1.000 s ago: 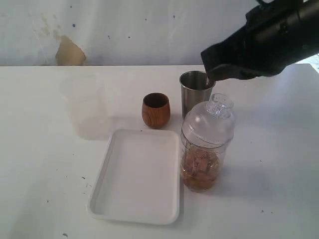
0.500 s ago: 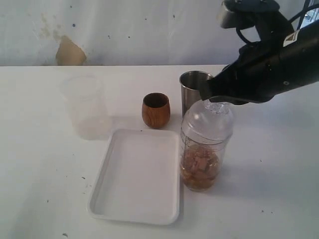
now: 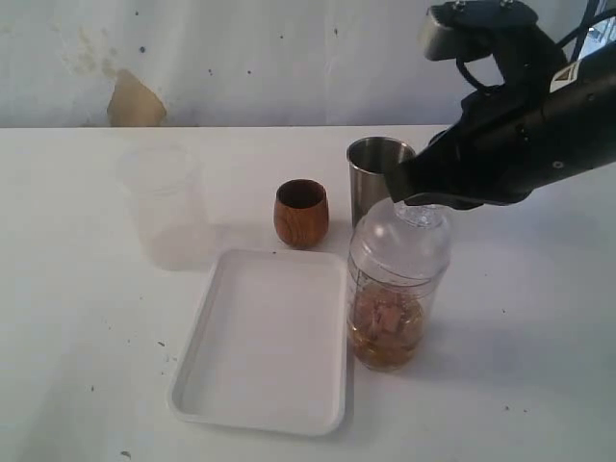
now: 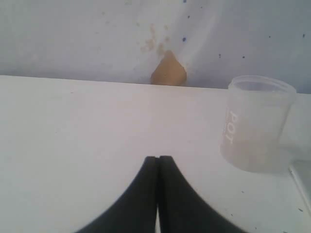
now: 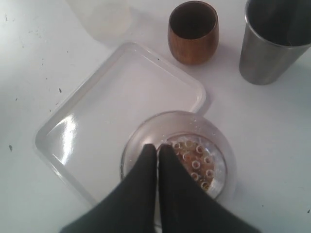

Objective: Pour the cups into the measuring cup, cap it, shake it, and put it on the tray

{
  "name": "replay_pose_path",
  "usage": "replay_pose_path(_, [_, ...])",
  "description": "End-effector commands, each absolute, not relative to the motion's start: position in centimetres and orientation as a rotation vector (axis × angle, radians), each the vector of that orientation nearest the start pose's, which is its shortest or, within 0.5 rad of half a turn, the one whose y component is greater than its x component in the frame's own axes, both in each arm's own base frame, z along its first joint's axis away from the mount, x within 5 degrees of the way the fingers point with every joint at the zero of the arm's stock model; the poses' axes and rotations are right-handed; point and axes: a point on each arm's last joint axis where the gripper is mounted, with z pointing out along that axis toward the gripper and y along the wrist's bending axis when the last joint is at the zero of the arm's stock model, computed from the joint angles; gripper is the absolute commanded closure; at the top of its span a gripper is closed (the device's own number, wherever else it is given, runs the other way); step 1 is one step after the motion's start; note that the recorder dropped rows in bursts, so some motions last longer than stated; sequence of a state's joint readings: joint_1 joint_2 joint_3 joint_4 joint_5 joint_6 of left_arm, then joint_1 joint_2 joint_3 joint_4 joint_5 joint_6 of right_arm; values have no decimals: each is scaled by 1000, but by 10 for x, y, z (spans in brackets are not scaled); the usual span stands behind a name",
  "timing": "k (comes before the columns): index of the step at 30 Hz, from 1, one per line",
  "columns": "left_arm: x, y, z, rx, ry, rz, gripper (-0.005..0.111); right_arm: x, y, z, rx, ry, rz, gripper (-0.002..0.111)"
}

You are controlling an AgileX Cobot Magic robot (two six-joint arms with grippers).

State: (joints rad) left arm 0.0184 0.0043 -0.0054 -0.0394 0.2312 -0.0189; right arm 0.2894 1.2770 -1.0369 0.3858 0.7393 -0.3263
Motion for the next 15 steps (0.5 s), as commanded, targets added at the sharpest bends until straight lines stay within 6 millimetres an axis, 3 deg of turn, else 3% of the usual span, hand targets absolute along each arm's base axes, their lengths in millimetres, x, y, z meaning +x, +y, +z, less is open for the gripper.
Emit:
replay_pose_path(1, [56, 0, 192, -56, 1716, -35, 107, 239, 93, 330, -547, 2326, 383, 108])
replay_pose_path(8, [56, 0, 192, -56, 1716, -35, 107, 227, 88, 354, -510, 2172, 367, 108])
replay_pose_path(15, [56, 0, 192, -56, 1716, -35, 107, 234, 88, 337, -467, 2165, 352, 108])
